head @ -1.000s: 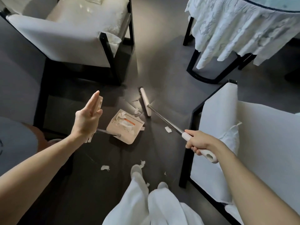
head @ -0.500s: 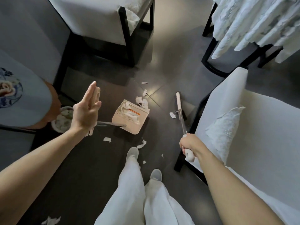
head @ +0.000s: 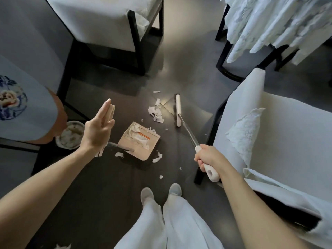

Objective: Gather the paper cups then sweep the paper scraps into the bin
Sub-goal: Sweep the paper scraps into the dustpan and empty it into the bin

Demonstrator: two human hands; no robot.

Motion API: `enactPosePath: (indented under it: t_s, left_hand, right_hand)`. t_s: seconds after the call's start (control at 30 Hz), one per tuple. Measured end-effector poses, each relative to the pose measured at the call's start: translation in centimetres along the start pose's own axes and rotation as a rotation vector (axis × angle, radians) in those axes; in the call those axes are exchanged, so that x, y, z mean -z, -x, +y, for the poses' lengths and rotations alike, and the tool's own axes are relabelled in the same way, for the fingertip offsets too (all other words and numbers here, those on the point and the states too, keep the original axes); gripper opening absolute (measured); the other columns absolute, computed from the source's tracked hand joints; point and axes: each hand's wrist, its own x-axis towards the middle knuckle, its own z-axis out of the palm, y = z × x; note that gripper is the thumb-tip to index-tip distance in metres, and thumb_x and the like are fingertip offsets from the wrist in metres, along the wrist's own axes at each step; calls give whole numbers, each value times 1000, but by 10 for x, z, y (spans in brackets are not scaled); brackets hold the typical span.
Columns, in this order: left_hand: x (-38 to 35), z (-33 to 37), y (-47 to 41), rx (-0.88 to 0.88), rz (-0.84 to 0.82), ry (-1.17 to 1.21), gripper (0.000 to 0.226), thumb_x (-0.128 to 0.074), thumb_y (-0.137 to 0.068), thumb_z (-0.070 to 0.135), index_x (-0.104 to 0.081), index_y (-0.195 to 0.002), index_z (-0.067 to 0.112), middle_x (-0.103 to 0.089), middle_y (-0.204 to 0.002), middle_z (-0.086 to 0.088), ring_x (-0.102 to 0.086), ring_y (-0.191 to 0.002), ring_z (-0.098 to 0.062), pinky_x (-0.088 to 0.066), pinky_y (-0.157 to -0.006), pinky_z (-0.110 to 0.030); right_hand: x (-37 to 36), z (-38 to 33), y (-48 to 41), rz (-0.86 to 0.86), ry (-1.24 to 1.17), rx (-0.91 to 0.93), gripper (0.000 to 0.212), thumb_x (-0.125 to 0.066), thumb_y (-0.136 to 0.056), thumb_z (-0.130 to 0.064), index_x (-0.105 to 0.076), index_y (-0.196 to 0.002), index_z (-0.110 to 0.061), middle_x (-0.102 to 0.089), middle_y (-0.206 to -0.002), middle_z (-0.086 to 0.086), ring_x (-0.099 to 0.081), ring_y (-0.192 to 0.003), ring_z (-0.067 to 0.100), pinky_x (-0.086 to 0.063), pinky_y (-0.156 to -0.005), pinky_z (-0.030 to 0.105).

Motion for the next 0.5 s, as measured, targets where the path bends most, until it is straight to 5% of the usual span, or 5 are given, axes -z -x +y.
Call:
enactPosePath:
  t_s: [0.13, 0.33, 0.4, 0.5]
  left_hand:
    - [-8, 2, -1, -30, -41, 66, 69, -52, -93, -5, -34, -147, 34, -40, -134, 21, -36, -111, 31, -32, -96, 1]
    - [-21, 8, -3, -38, -85, 125, 69, -49, -93, -9, -32, -148, 29, -40, -136, 19, -38, -115, 27, -31, -96, 0]
    - [-22, 10, -3, -44, -104, 125, 69, -49, -93, -9, -33, -148, 31, -42, -135, 20, -39, -115, 25, -32, -97, -1]
    - [-19, 8, -1, -79, -105, 86, 68, -51, -93, -8, -36, -147, 29, -41, -131, 24, -36, -111, 31, -30, -94, 3]
  right_hand:
    - [10, 22, -7, 109, -19, 60, 37, -43, -85, 6, -52, -117, -11, -48, -72, 10, -41, -49, 13, -35, -39, 20]
    - [22, 49, -26, 246, 239, 69, 27, -40, -78, 1, -46, -102, -7, -60, -79, 18, -51, -51, 24, -42, -49, 27]
    - [21, 53, -36, 181, 154, 6, 30, -40, -81, 5, -43, -110, -5, -55, -78, 17, -50, -54, 24, -44, -52, 29]
    - [8, 48, -39, 70, -149, -126, 38, -38, -87, 10, -38, -117, -14, -44, -66, 8, -40, -33, 9, -36, -35, 17]
